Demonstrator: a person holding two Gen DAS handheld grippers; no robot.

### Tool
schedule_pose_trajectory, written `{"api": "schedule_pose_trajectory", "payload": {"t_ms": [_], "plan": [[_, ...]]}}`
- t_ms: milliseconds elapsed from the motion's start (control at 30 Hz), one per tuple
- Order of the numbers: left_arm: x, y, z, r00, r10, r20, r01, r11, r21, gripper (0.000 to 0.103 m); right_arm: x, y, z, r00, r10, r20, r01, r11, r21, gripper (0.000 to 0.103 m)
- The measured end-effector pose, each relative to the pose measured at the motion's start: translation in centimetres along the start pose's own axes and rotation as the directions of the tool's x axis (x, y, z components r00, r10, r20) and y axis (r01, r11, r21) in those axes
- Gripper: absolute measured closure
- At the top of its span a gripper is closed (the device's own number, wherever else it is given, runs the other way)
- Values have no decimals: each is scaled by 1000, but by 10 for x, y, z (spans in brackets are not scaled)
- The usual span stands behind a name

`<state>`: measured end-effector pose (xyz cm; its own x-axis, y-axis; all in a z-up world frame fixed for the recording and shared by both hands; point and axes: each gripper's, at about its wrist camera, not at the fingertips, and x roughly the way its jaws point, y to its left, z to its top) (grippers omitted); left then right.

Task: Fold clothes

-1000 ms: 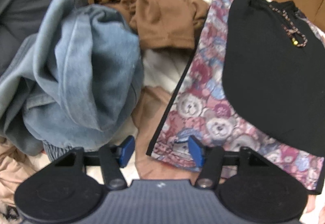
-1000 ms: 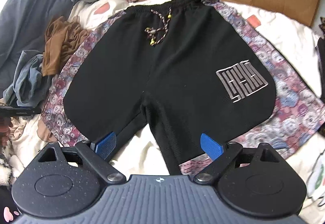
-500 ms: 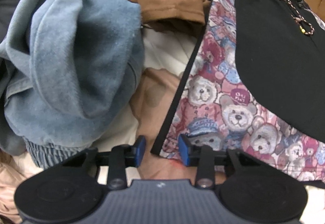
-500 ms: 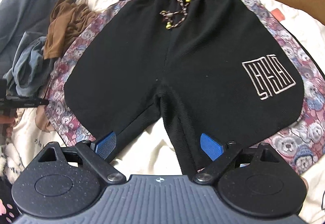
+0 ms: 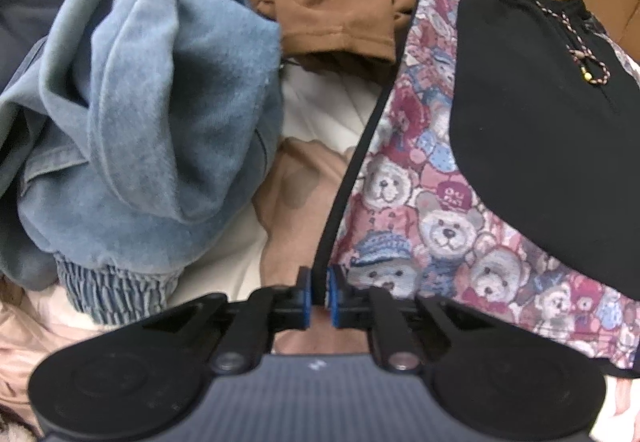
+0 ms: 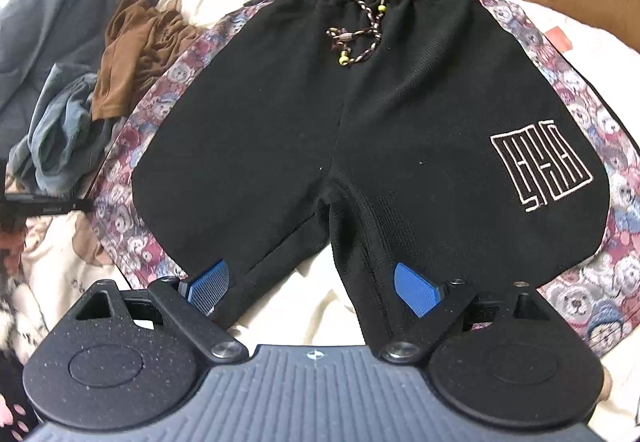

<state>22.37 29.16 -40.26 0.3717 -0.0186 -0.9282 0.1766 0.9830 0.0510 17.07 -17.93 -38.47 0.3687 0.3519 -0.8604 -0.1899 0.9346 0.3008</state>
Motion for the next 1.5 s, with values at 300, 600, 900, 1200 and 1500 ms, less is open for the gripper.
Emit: {"api": "schedule_pose_trajectory", "payload": {"t_ms": [300,600,900,1200,1500], "plan": [[-4,-2,8,999,10,-32,-8,997,73,92,1,6,-5,1000,1,5,-1,1000,-8,9],[21,1,10,999,32,-40,-26,991,130,74,4,-2,-10,1000,-10,-9,10,1000,15,9],[17,11,8,999,-17,-38,20,995,95,94,1,-15,-11,999,-44,2,44,998,41,9],[-29,-14,27,996,-61,-60,67,993,101,95,-5,-5,-15,1000,-16,16,16,1000,19,9],[-64,-56,57,977,-203,-68,207,976,66,96,-5,1,-18,999,29,19,-30,999,17,10]]}}
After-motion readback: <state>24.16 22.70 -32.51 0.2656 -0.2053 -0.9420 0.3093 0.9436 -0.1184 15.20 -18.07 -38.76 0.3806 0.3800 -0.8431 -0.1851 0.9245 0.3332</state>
